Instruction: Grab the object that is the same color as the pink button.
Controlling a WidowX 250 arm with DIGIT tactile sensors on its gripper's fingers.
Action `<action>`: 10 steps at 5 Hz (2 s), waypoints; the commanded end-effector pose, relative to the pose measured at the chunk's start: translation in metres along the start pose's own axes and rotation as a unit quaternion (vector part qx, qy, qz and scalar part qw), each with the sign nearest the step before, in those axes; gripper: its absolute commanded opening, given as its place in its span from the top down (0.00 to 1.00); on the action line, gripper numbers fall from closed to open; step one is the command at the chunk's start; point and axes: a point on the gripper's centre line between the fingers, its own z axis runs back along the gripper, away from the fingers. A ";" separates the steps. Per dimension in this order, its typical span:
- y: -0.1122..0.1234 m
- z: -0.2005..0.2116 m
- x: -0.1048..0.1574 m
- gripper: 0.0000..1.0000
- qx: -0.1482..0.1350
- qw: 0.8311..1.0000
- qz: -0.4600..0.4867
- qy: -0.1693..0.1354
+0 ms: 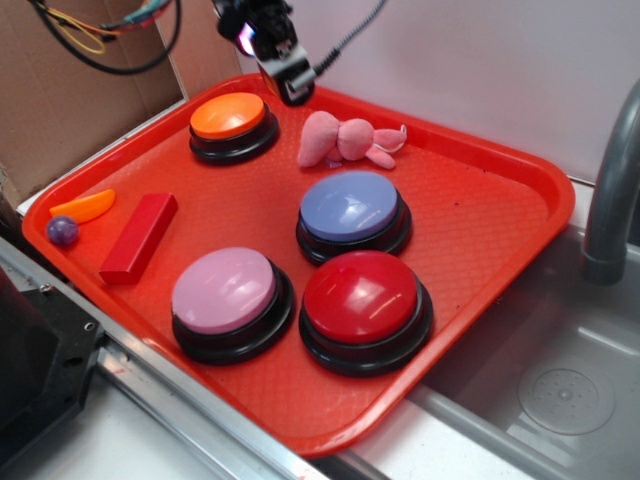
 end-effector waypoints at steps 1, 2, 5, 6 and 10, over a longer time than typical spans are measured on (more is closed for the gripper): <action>0.021 -0.021 0.042 0.00 -0.004 1.000 -0.006 -0.018; 0.021 -0.039 0.049 0.00 -0.013 0.999 -0.027 -0.011; 0.010 -0.065 0.042 0.00 -0.078 0.995 -0.060 0.007; 0.005 -0.073 0.039 0.00 -0.077 0.995 -0.058 0.021; 0.016 -0.049 0.037 1.00 -0.057 0.998 -0.008 0.021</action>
